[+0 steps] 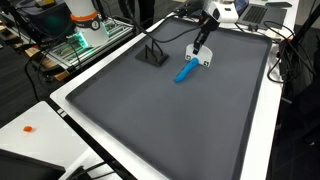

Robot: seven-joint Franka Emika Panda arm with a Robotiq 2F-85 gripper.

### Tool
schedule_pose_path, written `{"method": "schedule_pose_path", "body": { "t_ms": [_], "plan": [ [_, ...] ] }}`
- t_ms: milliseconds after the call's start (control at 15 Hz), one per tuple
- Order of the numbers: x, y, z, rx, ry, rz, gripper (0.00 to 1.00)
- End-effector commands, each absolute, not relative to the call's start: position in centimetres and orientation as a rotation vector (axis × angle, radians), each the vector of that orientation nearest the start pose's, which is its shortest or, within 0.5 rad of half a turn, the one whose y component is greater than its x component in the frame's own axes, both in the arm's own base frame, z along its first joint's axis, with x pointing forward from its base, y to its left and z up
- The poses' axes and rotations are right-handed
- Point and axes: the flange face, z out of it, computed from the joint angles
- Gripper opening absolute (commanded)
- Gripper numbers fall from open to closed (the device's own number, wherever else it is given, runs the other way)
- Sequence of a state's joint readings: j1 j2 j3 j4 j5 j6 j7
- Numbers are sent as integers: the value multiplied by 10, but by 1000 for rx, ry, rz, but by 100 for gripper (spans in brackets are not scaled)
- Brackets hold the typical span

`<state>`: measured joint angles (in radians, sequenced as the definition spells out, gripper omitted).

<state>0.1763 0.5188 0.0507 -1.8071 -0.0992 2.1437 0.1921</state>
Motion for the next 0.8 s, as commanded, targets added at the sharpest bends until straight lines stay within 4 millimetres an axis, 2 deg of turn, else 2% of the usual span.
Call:
{"method": "schedule_pose_path", "body": {
  "t_ms": [0,733],
  "plan": [
    [599,133,229,-3189,-147,405,1],
    [591,134,246,-3152,-183,489,1]
  ]
}}
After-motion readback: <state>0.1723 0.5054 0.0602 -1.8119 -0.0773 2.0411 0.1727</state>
